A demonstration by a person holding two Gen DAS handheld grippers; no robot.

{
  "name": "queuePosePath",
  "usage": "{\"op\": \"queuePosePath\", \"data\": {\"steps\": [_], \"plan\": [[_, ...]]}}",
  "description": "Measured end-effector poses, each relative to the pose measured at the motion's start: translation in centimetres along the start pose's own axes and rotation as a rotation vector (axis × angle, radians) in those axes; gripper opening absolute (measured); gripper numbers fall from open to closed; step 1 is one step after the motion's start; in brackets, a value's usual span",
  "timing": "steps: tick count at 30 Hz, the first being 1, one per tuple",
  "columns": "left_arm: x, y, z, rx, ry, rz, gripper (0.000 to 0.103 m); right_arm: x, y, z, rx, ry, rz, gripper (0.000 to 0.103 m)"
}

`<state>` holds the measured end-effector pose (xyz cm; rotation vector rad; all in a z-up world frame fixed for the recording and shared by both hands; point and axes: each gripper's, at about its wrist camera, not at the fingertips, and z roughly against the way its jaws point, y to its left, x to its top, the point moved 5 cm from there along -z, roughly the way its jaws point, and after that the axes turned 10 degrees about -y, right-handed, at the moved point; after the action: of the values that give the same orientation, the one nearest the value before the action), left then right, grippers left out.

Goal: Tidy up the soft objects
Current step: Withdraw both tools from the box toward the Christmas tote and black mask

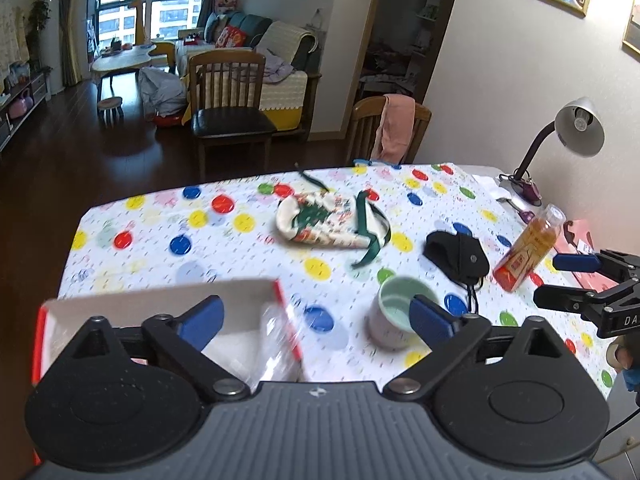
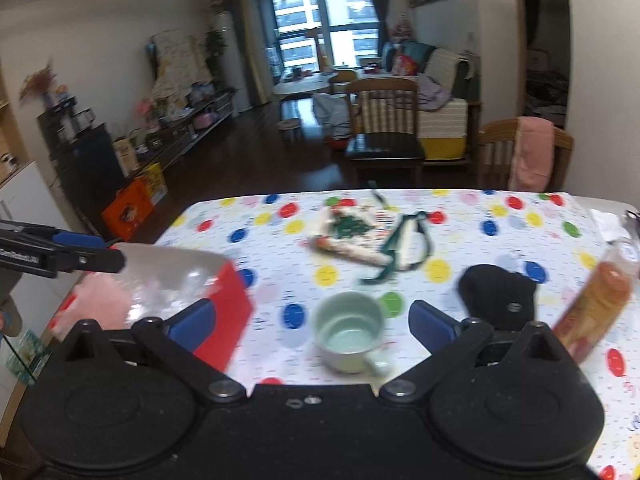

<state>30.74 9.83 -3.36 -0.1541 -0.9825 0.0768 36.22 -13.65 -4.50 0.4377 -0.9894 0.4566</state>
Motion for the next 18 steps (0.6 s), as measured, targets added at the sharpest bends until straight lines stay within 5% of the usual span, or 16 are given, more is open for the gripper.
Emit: {"op": "queuePosePath", "data": {"steps": [13, 18], "plan": [[4.9, -5.0, -11.1, -0.016, 0.051, -0.041, 0.100, -0.5, -11.3, -4.3, -0.125, 0.024, 0.005, 0.103], [6.2, -6.0, -16.0, -0.070, 0.085, -0.131, 0.100, -1.2, -13.6, -7.1, -0.120, 0.058, 0.018, 0.103]]}}
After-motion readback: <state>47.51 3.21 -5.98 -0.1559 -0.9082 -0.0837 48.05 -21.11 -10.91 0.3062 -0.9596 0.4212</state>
